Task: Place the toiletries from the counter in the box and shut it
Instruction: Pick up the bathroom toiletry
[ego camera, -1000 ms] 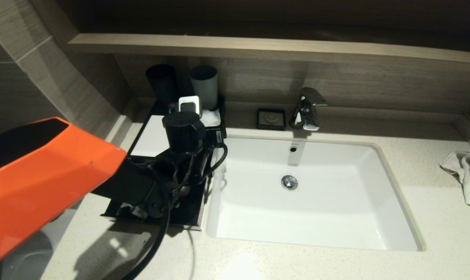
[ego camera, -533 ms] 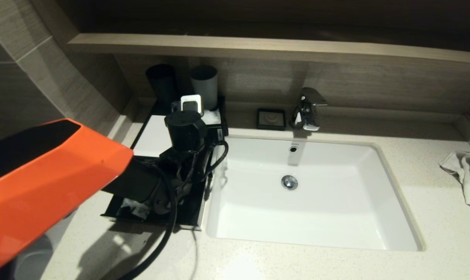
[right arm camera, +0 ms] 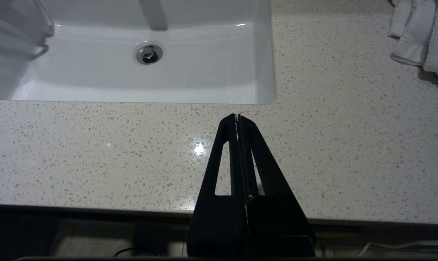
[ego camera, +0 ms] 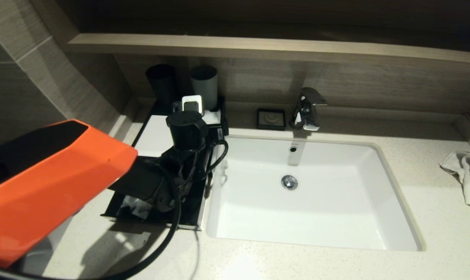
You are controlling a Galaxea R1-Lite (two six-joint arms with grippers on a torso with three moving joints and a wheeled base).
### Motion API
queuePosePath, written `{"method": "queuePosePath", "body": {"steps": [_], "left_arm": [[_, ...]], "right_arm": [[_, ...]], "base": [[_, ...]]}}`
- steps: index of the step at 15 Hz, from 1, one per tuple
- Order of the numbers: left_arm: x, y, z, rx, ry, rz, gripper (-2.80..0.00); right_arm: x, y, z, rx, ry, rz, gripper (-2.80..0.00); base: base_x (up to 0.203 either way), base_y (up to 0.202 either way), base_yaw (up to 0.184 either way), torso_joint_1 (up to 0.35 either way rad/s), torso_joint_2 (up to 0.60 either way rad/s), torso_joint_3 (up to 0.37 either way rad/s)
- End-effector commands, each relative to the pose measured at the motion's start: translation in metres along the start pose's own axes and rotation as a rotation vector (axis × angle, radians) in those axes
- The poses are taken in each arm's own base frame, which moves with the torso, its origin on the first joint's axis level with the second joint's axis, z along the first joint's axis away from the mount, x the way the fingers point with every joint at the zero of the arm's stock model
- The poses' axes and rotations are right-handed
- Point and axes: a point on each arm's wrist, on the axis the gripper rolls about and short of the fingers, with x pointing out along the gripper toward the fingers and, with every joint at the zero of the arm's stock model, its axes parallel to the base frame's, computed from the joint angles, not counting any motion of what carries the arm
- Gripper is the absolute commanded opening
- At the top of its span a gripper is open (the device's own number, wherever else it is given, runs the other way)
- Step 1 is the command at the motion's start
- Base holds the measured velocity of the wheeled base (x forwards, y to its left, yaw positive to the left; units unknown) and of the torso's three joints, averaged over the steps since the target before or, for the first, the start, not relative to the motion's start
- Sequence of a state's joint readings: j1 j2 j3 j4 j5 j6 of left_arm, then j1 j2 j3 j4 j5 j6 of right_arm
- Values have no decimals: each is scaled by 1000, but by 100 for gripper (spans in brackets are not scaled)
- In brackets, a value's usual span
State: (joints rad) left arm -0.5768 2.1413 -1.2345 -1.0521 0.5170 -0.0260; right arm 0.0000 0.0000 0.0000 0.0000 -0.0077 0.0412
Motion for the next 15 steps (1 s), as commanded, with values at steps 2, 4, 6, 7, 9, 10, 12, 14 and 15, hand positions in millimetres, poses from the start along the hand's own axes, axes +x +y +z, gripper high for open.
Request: {"method": "queuePosePath", "body": {"steps": [2, 4, 6, 7, 9, 10, 12, 14, 15], "left_arm": [[3, -1, -2, -3, -6, 3, 0], [4, -2, -6, 0, 0, 3, 0], [5, -2, -6, 1, 1, 5, 0], [5, -2, -6, -1, -2, 3, 0], [5, -2, -5, 0, -1, 5, 0], [4, -2, -5, 0, -1, 5, -280], [4, -1, -3, -3, -4, 4, -280], [3, -1, 1, -8, -14, 4, -280], [3, -1, 2, -9, -14, 4, -280]], "right_arm": [[0, 0, 0, 0, 0, 0, -280], [0, 0, 0, 0, 0, 0, -280], [0, 0, 0, 0, 0, 0, -280], [0, 0, 0, 0, 0, 0, -280], [0, 0, 0, 0, 0, 0, -280], [0, 0, 0, 0, 0, 0, -280], [0, 0, 0, 0, 0, 0, -280], [0, 0, 0, 0, 0, 0, -280], [0, 0, 0, 0, 0, 0, -280]], "base": [[0, 0, 0, 0, 0, 0], [0, 0, 0, 0, 0, 0], [0, 0, 0, 0, 0, 0], [0, 0, 0, 0, 0, 0], [0, 0, 0, 0, 0, 0], [0, 0, 0, 0, 0, 0], [0, 0, 0, 0, 0, 0], [0, 0, 0, 0, 0, 0], [0, 0, 0, 0, 0, 0]]}}
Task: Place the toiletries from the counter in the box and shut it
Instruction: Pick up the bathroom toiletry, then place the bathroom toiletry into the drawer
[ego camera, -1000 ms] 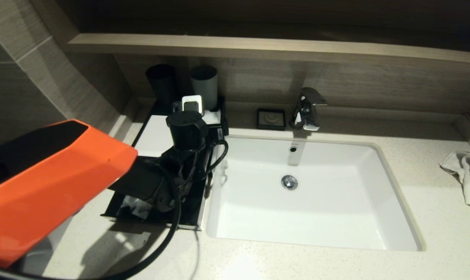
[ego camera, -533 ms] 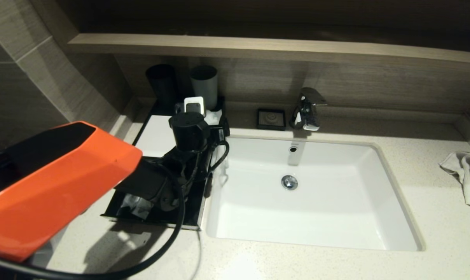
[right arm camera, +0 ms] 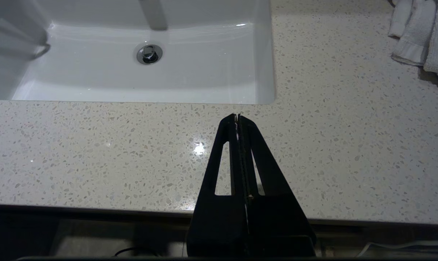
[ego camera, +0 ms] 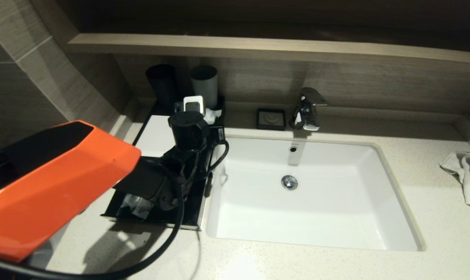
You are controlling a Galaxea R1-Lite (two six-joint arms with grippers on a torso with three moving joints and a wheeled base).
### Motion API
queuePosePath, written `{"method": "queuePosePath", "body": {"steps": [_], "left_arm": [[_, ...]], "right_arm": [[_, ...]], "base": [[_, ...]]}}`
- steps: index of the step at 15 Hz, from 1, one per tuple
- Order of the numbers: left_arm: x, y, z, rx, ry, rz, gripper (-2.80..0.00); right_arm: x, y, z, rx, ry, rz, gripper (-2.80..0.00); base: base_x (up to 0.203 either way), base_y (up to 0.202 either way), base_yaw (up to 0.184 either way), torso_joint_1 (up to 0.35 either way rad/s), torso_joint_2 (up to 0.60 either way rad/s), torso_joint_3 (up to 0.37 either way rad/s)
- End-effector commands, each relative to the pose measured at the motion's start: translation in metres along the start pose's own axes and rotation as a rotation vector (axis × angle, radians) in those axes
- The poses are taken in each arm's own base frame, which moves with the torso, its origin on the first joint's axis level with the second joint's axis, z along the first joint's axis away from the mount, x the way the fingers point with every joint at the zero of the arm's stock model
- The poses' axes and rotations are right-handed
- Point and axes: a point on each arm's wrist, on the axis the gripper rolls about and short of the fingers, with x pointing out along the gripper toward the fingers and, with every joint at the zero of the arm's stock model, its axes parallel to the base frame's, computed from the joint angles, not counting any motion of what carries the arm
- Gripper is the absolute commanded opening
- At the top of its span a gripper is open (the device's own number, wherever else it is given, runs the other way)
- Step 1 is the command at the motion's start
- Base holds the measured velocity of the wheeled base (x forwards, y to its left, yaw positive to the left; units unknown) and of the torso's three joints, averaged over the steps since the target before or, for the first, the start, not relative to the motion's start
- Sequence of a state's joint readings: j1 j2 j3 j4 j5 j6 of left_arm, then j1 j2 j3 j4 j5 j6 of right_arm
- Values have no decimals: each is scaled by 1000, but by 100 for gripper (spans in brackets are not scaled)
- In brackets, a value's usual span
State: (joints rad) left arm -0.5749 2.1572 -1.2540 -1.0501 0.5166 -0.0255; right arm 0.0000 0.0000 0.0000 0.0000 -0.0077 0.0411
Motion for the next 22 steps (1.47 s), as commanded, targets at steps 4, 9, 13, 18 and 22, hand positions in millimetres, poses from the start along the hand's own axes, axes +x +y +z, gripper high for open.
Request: {"method": "queuePosePath", "body": {"steps": [4, 9, 13, 18, 22], "left_arm": [[-4, 2, 10, -11, -18, 5, -280], [-13, 11, 26, -15, -28, 13, -280], [-35, 22, 41, -11, -17, 10, -280], [-84, 45, 37, 43, 84, -6, -280], [-126, 52, 28, 72, 157, -56, -280]], "right_arm": [[0, 0, 0, 0, 0, 0, -280], [0, 0, 0, 0, 0, 0, -280], [0, 0, 0, 0, 0, 0, -280], [0, 0, 0, 0, 0, 0, -280], [0, 0, 0, 0, 0, 0, -280]], "base": [[0, 0, 0, 0, 0, 0], [0, 0, 0, 0, 0, 0], [0, 0, 0, 0, 0, 0], [0, 0, 0, 0, 0, 0], [0, 0, 0, 0, 0, 0]]}}
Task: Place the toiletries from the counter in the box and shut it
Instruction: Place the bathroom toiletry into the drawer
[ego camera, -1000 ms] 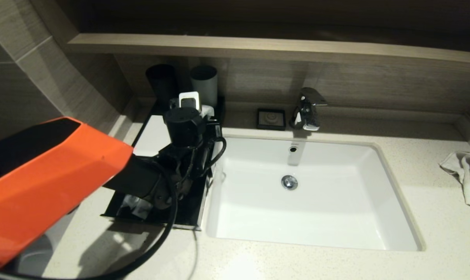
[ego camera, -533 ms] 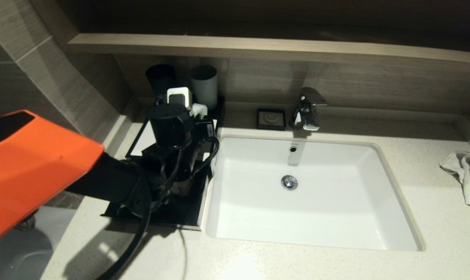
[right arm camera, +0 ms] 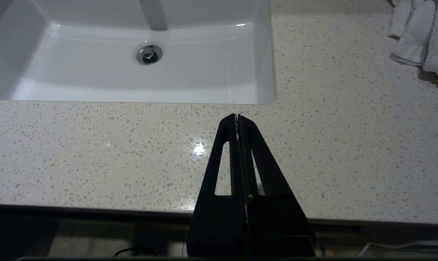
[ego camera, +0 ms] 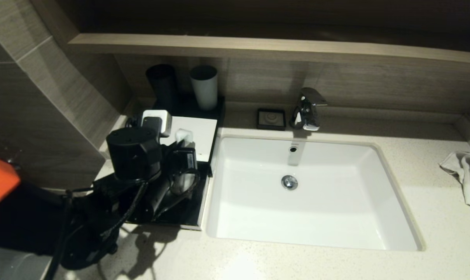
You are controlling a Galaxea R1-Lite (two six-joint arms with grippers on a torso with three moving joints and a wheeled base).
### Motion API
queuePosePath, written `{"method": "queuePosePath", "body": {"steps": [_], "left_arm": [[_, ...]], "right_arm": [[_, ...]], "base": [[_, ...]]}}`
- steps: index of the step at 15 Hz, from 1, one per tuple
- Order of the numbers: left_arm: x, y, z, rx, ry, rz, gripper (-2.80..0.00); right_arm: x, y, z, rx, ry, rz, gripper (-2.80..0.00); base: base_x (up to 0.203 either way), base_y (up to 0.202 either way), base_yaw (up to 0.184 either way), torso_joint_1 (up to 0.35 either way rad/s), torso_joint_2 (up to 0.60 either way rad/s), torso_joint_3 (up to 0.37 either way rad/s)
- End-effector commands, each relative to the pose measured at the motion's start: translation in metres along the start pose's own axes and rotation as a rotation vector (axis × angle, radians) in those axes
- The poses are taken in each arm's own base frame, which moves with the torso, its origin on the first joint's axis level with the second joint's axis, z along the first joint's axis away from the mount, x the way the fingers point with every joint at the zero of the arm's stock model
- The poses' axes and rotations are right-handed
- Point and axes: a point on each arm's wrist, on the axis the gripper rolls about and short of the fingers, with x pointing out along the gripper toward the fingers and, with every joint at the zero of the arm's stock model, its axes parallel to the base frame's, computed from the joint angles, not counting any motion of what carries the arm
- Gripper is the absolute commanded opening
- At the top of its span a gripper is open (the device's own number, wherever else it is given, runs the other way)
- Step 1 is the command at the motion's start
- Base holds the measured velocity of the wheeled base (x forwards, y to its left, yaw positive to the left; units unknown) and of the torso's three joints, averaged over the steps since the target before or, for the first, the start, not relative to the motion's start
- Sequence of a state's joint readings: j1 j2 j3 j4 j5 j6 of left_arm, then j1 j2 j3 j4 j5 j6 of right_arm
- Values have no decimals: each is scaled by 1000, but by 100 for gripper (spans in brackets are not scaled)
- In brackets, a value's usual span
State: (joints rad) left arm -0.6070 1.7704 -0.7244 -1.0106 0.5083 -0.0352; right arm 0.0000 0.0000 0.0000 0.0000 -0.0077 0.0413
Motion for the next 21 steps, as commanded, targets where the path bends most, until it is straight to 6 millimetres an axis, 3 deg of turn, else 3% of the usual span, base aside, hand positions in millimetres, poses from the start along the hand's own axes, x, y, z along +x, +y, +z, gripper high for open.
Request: {"method": "queuePosePath", "body": {"steps": [1, 6, 12, 21], "left_arm": [[-28, 2, 0, 2, 7, -39, -280], [-59, 3, -17, 10, 66, -89, -280], [-79, 9, -37, 31, 133, -119, -280], [-75, 4, -57, 52, 190, -123, -280]], "right_arm": [[0, 0, 0, 0, 0, 0, -280], [0, 0, 0, 0, 0, 0, -280], [0, 0, 0, 0, 0, 0, -280], [0, 0, 0, 0, 0, 0, -280]], "base": [[0, 0, 0, 0, 0, 0], [0, 0, 0, 0, 0, 0], [0, 0, 0, 0, 0, 0], [0, 0, 0, 0, 0, 0]]}}
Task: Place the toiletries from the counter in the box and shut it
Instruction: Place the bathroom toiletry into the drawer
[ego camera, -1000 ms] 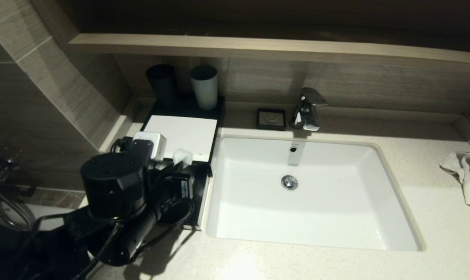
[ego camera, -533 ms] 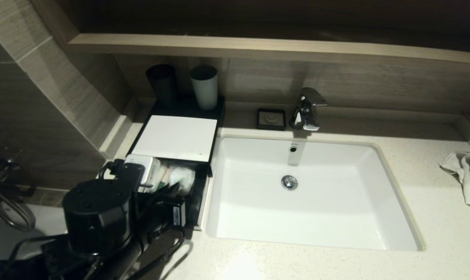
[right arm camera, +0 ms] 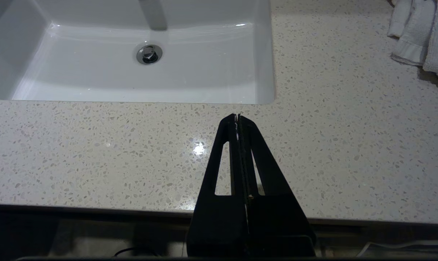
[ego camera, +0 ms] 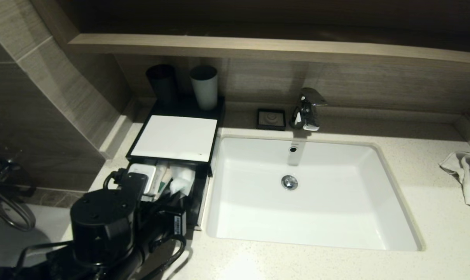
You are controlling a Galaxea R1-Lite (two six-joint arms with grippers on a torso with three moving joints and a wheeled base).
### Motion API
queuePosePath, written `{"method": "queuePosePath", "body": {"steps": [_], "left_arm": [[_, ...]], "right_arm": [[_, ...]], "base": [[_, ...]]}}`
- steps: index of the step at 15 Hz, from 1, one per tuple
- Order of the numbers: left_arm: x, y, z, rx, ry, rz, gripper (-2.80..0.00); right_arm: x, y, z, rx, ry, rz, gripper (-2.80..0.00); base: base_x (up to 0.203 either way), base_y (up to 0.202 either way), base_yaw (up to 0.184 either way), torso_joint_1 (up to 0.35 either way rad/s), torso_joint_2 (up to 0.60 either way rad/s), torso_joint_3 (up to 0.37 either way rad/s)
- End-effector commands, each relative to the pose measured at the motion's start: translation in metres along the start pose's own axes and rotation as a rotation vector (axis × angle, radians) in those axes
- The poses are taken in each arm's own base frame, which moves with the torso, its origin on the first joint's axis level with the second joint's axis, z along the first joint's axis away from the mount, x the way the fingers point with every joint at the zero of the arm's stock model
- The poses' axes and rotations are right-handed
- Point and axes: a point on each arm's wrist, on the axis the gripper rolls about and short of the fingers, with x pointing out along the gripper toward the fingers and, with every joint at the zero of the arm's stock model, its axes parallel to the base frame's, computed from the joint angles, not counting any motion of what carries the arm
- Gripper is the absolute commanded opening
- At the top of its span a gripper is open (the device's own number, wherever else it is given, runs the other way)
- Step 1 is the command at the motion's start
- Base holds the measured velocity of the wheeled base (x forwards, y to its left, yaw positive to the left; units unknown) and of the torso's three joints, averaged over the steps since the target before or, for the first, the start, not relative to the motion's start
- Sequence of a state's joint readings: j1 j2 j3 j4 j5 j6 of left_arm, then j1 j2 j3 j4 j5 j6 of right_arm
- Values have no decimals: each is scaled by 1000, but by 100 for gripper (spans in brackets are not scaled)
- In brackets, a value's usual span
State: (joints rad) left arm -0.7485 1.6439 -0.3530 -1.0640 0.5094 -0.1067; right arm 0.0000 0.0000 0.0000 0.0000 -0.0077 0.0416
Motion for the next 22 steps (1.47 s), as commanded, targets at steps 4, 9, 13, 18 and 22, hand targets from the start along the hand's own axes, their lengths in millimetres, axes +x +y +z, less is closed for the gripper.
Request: {"method": "queuePosePath", "body": {"steps": [4, 9, 13, 18, 22], "left_arm": [[14, -6, -13, 9, 7, 11, 0], [8, -3, 1, -19, -52, 20, 0], [-3, 3, 22, -47, -131, 25, 0], [-15, 8, 39, -36, -119, 12, 0], [-13, 3, 39, -13, -48, -26, -280]], "right_arm": [[0, 0, 0, 0, 0, 0, -280], [0, 0, 0, 0, 0, 0, -280], [0, 0, 0, 0, 0, 0, -280], [0, 0, 0, 0, 0, 0, -280], [0, 0, 0, 0, 0, 0, -280]], "base": [[0, 0, 0, 0, 0, 0], [0, 0, 0, 0, 0, 0], [0, 0, 0, 0, 0, 0], [0, 0, 0, 0, 0, 0], [0, 0, 0, 0, 0, 0]]}}
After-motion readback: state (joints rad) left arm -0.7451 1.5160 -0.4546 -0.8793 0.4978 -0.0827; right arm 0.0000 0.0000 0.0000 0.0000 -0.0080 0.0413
